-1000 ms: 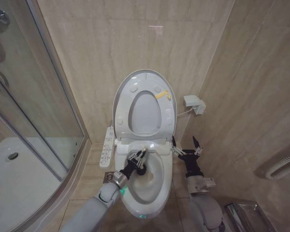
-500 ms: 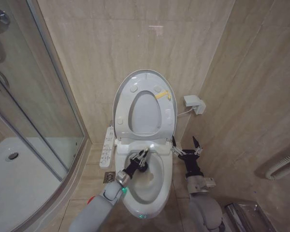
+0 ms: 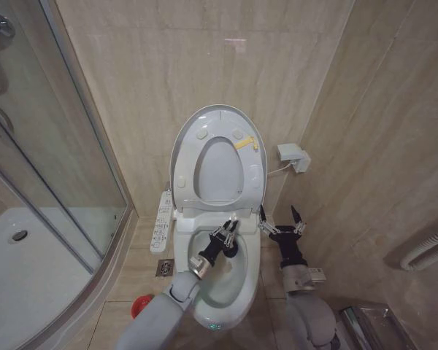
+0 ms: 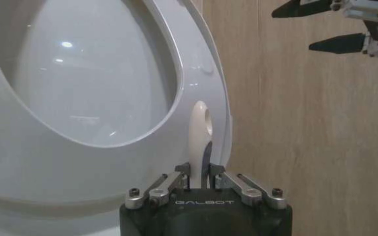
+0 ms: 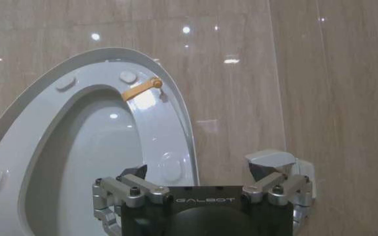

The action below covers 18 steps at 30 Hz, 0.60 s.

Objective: Open the toilet lid, clean the toilet bowl with a toilet brush, close the toilet lid, and flush.

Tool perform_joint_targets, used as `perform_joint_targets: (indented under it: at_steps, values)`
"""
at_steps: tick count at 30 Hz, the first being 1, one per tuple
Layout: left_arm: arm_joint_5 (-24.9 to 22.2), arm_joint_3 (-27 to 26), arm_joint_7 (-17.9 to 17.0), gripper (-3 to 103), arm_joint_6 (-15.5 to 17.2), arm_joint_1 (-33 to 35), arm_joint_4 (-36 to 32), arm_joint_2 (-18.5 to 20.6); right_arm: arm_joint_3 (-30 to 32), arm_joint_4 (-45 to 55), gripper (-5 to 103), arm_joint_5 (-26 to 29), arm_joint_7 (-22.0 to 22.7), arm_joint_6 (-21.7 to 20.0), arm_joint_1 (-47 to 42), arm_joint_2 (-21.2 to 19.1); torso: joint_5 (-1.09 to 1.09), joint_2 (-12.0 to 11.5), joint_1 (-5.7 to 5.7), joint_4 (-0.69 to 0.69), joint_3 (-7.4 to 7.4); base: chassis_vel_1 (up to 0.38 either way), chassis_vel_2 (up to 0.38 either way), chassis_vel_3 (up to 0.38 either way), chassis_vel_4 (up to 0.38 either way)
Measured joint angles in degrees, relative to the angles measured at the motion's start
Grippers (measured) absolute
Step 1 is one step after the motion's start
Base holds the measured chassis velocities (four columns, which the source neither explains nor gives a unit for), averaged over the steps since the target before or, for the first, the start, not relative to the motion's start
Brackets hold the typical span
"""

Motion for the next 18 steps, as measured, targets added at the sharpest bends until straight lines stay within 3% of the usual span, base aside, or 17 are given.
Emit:
perform_joint_targets:
  at_steps: [13, 18]
  values:
    - [-4.46, 1.35, 2.61, 18, -2.01, -0.09, 5.85, -4.29, 0.0, 0.0, 100, 0.0, 0.0, 0.0, 0.0, 0.0, -0.01, 0.0, 0.0, -0.01, 0.0, 0.0, 0.0, 0.0, 0.0]
    - [-4.3, 1.07, 3.46, 18, -4.05, -0.59, 9.66, -3.95, 0.0, 0.0, 100, 0.0, 0.0, 0.0, -0.01, 0.0, -0.02, 0.0, 0.0, -0.01, 0.0, 0.0, 0.0, 0.0, 0.0]
